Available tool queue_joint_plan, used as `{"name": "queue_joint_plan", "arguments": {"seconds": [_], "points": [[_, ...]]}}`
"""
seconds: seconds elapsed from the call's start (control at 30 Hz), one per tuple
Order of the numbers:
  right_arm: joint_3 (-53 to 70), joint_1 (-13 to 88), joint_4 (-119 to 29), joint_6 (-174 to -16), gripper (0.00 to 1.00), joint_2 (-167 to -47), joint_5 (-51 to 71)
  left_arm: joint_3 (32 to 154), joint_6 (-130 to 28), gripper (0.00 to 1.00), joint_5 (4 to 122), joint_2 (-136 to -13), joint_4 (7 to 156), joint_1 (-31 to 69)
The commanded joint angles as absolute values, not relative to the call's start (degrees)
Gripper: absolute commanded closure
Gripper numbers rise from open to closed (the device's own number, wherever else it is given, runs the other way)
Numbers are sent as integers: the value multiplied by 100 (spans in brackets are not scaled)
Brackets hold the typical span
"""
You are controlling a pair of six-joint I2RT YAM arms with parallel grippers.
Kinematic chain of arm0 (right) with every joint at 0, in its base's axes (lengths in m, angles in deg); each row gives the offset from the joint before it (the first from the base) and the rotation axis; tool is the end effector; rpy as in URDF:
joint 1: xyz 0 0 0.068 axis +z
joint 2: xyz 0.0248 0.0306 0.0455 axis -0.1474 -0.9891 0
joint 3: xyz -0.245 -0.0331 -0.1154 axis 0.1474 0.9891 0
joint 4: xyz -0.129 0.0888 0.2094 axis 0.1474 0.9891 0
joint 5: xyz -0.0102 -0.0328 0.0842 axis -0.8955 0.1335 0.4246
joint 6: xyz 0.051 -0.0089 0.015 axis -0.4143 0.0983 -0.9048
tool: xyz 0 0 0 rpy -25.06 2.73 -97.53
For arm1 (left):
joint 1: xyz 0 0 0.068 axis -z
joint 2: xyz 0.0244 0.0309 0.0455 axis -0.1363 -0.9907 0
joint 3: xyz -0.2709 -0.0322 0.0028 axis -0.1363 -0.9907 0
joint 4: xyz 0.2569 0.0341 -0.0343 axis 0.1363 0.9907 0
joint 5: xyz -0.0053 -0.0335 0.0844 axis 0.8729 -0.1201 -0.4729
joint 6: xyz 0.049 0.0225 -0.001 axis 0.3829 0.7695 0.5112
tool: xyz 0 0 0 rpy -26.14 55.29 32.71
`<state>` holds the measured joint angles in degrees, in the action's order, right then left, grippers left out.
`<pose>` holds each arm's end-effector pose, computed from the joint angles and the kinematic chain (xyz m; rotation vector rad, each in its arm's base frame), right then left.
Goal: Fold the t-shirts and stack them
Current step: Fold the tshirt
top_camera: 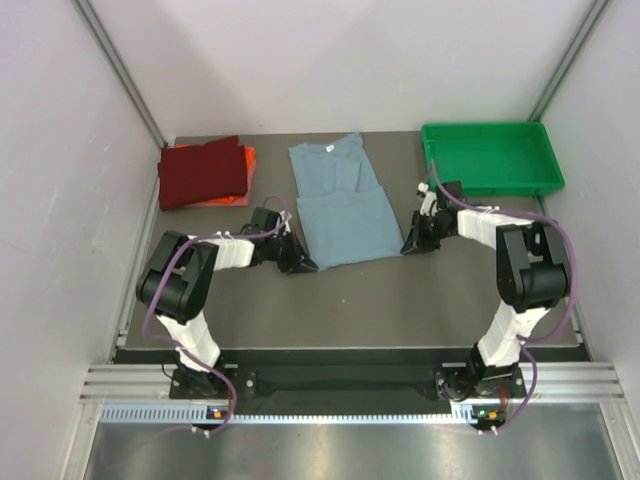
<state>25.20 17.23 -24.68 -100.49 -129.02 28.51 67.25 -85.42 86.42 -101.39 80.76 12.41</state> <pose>0.3365 0.0678 0.1476 -0.0541 2.7039 0.7354 0.2984 -0.1300 0.1197 -0.3428 2.6664 -1.1270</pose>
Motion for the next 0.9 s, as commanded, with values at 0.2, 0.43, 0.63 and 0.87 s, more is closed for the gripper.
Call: {"name": "queue_joint_plan", "arguments": {"seconds": [0.2,0.43,0.63,0.87], "points": [[3795,1806,-2232,-10353,100,-11559,2247,6413,-7559,100,7503,-9222,10232,1247],[4746,2034,-2355,-10854,100,-10539,2176,5710,-7603,100,7941,-8536,10365,1247],[5326,2078,-2487,-11144,99,-9802,2167,5340,-7726,66,7923,-7790,10409,1247],[5564,2131,-2592,-11206,73,-9554,2194,4858,-8060,58,8265,-7112,9716,1255]]}}
